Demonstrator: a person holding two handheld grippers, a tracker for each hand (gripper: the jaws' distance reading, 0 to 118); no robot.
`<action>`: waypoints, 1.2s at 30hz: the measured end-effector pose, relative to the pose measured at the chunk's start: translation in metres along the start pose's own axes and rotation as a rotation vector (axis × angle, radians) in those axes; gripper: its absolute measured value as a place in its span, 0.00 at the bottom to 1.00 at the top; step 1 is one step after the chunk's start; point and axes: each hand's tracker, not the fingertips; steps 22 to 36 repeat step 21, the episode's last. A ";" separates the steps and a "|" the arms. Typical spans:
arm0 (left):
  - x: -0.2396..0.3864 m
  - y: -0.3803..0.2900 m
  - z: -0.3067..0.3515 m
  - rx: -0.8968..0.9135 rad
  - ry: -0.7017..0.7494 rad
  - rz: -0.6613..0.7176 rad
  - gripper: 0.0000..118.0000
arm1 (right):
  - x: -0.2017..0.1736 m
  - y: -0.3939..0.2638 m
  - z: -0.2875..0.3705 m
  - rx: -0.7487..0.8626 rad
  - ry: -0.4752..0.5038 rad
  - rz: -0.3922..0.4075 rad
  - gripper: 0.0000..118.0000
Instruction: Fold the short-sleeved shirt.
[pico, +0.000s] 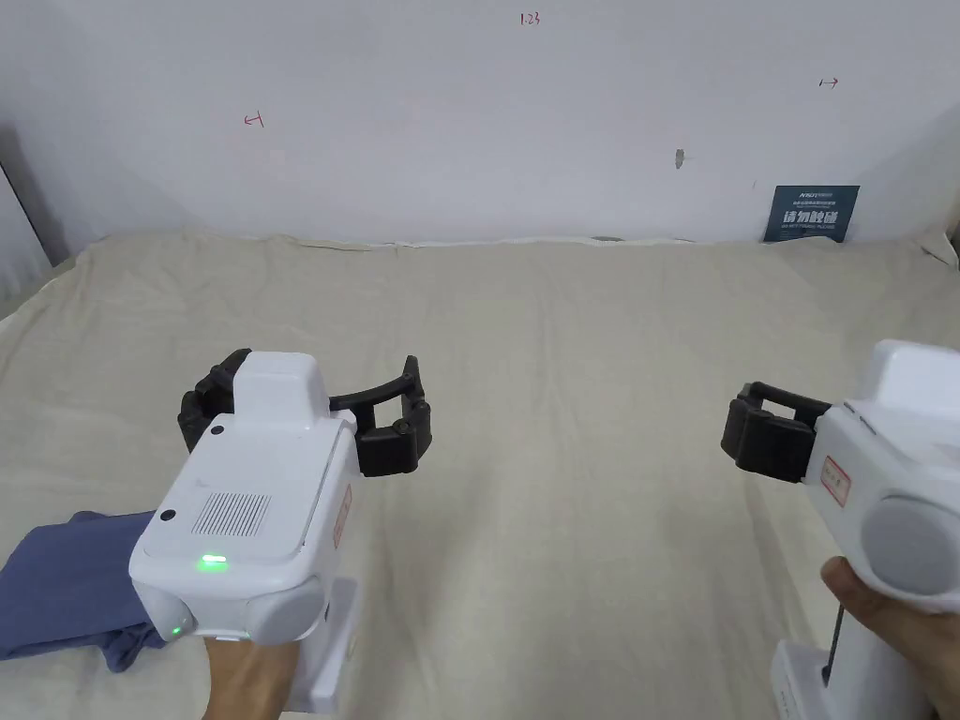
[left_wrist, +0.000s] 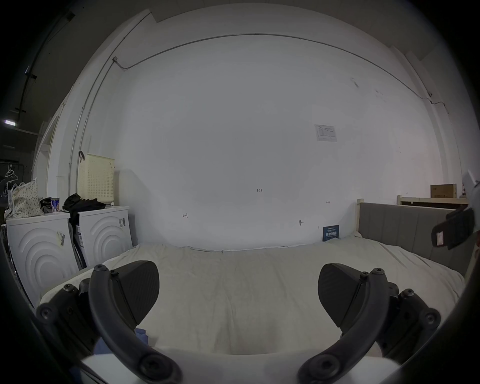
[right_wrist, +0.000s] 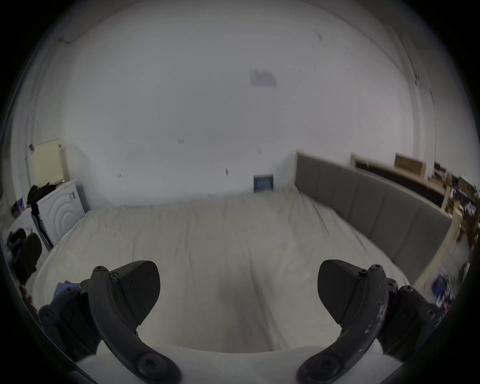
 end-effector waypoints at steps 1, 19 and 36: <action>0.000 -0.001 0.000 -0.002 0.000 0.004 1.00 | 0.000 0.001 -0.001 -0.037 -0.004 -0.020 1.00; -0.003 -0.002 0.000 0.000 -0.003 0.024 1.00 | -0.002 0.006 0.001 -0.056 0.039 -0.086 1.00; -0.004 -0.002 0.000 -0.003 -0.004 0.026 1.00 | -0.002 0.005 0.000 -0.060 0.037 -0.105 1.00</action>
